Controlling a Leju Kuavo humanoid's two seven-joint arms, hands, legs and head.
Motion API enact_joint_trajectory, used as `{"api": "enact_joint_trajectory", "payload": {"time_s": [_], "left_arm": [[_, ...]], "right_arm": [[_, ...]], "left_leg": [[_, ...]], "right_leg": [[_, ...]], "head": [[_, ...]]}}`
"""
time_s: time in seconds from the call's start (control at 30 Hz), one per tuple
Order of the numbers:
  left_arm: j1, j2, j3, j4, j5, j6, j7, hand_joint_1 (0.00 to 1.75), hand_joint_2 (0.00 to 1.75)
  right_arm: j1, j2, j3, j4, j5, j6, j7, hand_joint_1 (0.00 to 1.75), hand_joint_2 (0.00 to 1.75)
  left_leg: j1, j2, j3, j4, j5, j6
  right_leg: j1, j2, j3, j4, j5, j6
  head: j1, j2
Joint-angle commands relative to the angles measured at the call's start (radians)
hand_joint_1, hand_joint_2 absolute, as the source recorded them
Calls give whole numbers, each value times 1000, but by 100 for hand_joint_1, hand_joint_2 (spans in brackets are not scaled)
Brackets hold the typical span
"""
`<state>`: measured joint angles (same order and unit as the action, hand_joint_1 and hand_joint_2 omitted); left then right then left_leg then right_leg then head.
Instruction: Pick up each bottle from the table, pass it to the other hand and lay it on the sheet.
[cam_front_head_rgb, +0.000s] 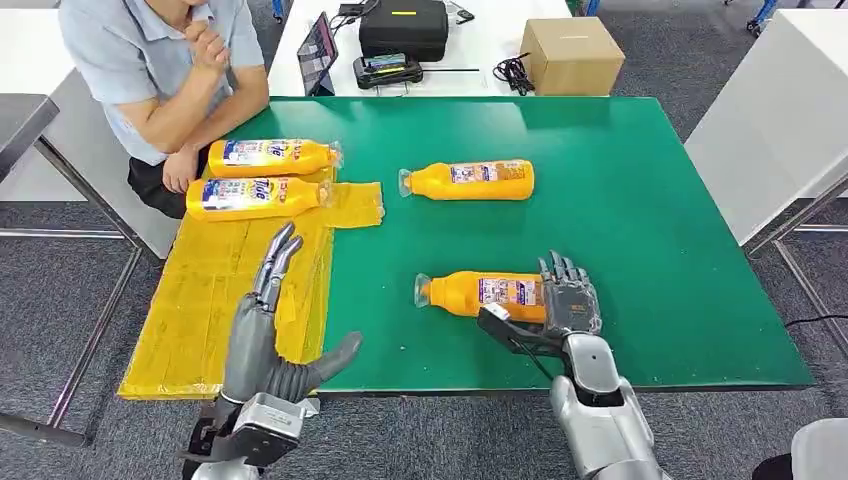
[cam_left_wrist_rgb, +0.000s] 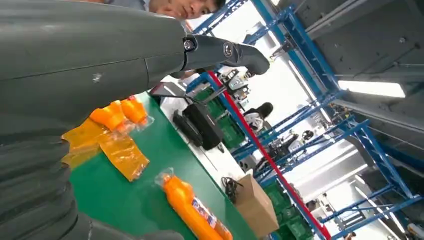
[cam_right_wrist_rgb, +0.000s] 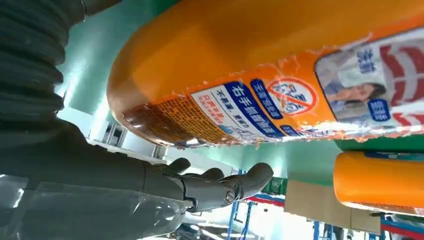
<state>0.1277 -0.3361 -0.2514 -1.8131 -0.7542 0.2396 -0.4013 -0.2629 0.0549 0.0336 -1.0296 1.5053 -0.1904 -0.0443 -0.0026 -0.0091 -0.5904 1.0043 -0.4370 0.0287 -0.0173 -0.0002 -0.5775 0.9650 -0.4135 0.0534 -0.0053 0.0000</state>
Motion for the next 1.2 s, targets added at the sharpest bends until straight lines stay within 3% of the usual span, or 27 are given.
{"api": "enact_joint_trajectory", "payload": {"time_s": [0.03,0.23,0.27,0.3,0.97,1.03,1.13,1.2], "left_arm": [[-55,9,-30,79,6,-3,1,0,175],[-67,11,-26,97,24,-6,-6,0,175],[-70,10,-25,101,25,-5,-7,0,175],[-73,11,-25,105,27,-5,-10,0,175],[-89,13,-38,131,48,-10,-26,0,175],[-93,13,-39,133,51,-10,-29,0,175],[-101,-13,1,142,193,-25,-29,0,175],[-102,-13,26,185,399,-67,66,0,175]], "right_arm": [[-67,18,-47,159,-10,3,-31,0,175],[-86,5,-63,257,-60,23,-64,3,175],[-89,1,-66,271,-70,20,-71,150,175],[-95,-7,-64,290,-71,26,-72,175,175],[-111,-65,-84,429,-122,17,-90,175,175],[-108,-62,-109,430,-169,22,-133,175,175],[-77,-41,-207,384,-398,109,-314,175,175],[-15,-24,-230,266,-560,210,-400,175,175]], "left_leg": [[1,0,2,-1,0,-1],[1,0,4,-1,0,-1],[1,0,4,-1,0,-1],[1,0,5,-1,0,-1],[2,-4,12,-2,1,-2],[2,-5,12,-2,1,-1],[2,-4,13,-1,1,-1],[1,-6,14,-1,0,-1]], "right_leg": [[1,-1,3,-1,0,-2],[1,-1,5,-2,0,-2],[1,-1,4,-1,0,-1],[1,-1,5,-1,-1,-2],[2,-5,13,-4,0,-3],[2,-5,14,-4,0,-2],[2,-5,13,-4,0,-2],[2,-6,14,-4,-1,-2]], "head": [[0,0],[0,0],[0,0],[0,0],[0,0],[0,0],[0,0],[0,0]]}}
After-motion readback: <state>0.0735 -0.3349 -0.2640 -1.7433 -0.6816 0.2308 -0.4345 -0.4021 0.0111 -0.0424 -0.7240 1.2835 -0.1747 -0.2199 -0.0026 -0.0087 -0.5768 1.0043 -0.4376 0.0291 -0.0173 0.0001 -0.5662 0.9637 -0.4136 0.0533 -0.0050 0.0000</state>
